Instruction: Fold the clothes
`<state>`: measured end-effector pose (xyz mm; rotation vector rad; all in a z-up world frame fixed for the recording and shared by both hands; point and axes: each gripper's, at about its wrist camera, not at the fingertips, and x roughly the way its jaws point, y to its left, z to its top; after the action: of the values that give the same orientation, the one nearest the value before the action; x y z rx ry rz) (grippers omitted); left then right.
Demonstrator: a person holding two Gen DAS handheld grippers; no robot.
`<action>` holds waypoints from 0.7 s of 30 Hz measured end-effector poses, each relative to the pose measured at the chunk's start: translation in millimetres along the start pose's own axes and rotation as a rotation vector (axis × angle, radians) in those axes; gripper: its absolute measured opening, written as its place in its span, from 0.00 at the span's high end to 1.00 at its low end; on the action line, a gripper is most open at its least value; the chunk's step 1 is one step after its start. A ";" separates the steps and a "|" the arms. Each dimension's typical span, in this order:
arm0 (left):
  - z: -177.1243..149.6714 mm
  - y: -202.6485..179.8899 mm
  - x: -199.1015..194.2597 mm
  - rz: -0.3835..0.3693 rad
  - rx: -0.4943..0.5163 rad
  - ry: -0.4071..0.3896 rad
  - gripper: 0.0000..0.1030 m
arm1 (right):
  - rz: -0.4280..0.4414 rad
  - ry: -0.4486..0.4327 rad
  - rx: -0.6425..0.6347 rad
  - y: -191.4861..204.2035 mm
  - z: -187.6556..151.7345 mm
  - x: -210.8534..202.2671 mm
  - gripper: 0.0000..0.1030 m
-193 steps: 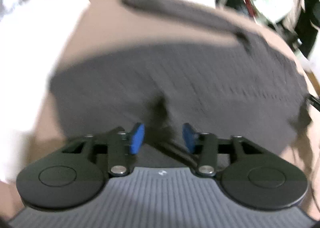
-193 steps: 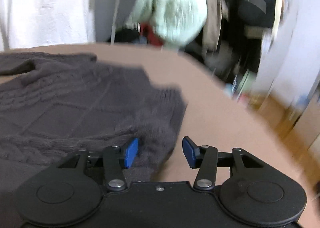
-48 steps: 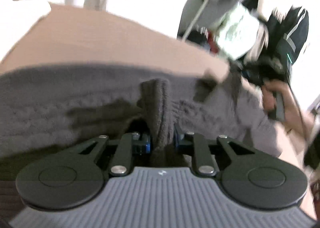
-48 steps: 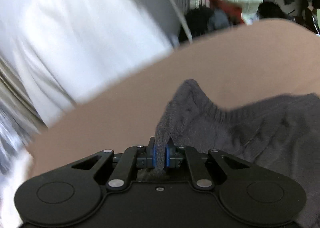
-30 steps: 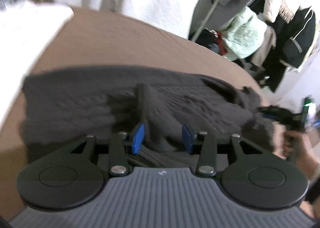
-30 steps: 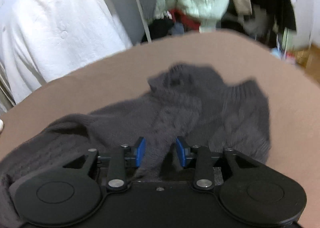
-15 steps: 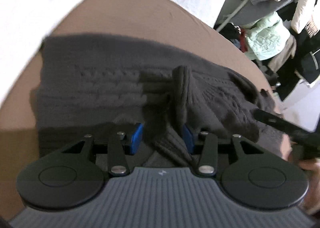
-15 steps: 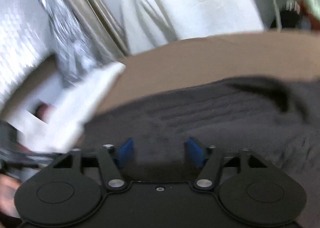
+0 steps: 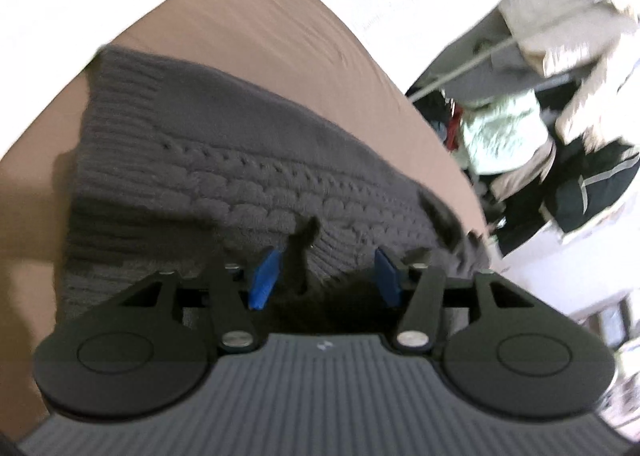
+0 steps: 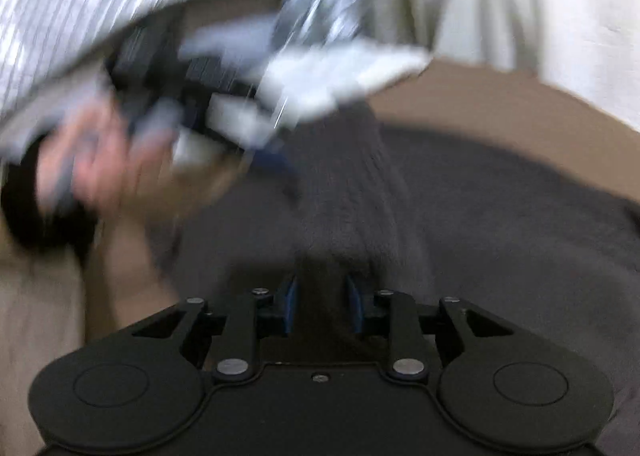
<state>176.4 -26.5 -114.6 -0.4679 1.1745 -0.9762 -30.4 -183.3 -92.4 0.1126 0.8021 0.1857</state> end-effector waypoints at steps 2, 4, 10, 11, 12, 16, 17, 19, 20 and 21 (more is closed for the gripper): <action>-0.5 3.4 0.7 -0.028 -0.027 0.018 0.48 | 0.010 0.023 0.019 5.7 -11.1 0.9 0.66; -2.3 0.0 2.6 -0.038 -0.009 0.034 0.47 | 0.055 0.017 0.086 7.9 -15.2 -6.9 0.65; -14.8 -30.0 19.2 0.018 0.188 0.116 0.33 | -0.019 -0.061 0.178 -20.6 2.2 -46.9 0.50; -19.2 -35.4 23.5 0.060 0.239 0.134 0.32 | -0.073 -0.089 0.222 -35.4 2.9 -54.7 0.47; -23.5 -40.9 27.8 0.101 0.290 0.153 0.29 | -0.140 -0.118 0.278 -52.9 1.9 -63.0 0.38; -50.8 -62.7 48.5 0.331 0.535 0.209 0.27 | -0.425 -0.156 0.462 -129.7 -8.7 -93.4 0.34; -54.8 -63.5 52.4 0.343 0.548 0.223 0.32 | -0.499 -0.154 0.502 -149.8 -12.3 -100.6 0.34; -57.2 -65.1 55.4 0.320 0.560 0.236 0.59 | -0.616 -0.128 0.518 -179.9 -12.3 -105.3 0.34; -58.1 -66.3 56.5 0.306 0.568 0.241 0.79 | -0.669 -0.112 0.517 -193.5 -11.3 -106.3 0.34; -59.6 -69.3 56.3 0.296 0.588 0.235 0.84 | -0.713 -0.096 0.530 -207.9 -9.3 -105.2 0.34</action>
<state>98.1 -99.9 -114.7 0.2880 1.0605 -1.0750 -83.2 -408.1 -60.3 0.3225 0.7361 -0.7058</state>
